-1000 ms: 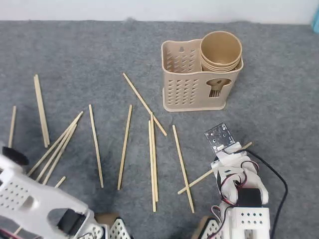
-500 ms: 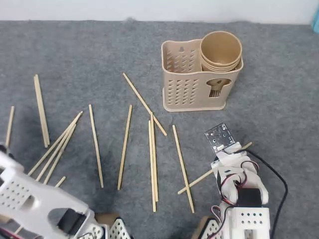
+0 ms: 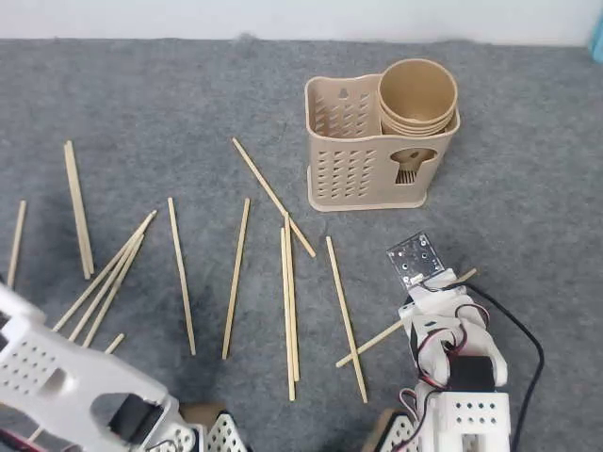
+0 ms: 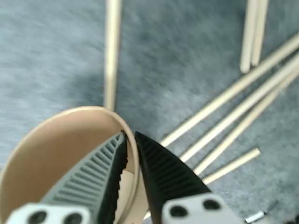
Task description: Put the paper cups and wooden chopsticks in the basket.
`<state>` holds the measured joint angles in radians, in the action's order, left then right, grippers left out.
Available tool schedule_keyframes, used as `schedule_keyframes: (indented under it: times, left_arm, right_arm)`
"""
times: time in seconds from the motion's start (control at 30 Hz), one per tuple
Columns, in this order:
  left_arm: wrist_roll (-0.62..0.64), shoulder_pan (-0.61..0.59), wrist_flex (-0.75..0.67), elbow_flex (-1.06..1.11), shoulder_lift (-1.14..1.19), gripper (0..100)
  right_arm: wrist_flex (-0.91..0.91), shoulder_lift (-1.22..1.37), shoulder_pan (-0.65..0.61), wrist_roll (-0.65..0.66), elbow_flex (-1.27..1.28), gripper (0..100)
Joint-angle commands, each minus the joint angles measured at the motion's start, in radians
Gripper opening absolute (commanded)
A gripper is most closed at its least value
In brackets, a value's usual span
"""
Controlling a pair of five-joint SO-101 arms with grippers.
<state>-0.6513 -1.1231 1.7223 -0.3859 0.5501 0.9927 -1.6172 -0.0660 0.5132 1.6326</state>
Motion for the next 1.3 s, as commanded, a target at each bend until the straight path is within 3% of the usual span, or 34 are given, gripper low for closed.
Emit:
schedule_keyframes:
  times: [0.0,0.47,0.77,1.0,1.27]
  left_arm:
    - [0.026,0.014,0.034,-0.127,-0.078,1]
    - [0.031,0.025,0.034,-0.358,-0.103,1]
    - [0.198,0.138,0.034,-0.337,-0.473,1]
    - [0.462,0.382,0.029,-0.18,-0.764,1]
    - [0.833,0.89,-0.035,-0.151,-0.939,1]
  right_arm:
    - [-0.001,-0.013,-0.007,0.012,-0.003,0.9]
    - [-0.002,-0.013,-0.007,0.011,-0.002,0.9]
    - [-0.002,-0.013,-0.007,0.009,-0.002,0.9]
    - [-0.001,-0.013,-0.004,0.009,-0.002,0.9]
    - [0.001,-0.013,-0.002,0.011,-0.002,0.9]
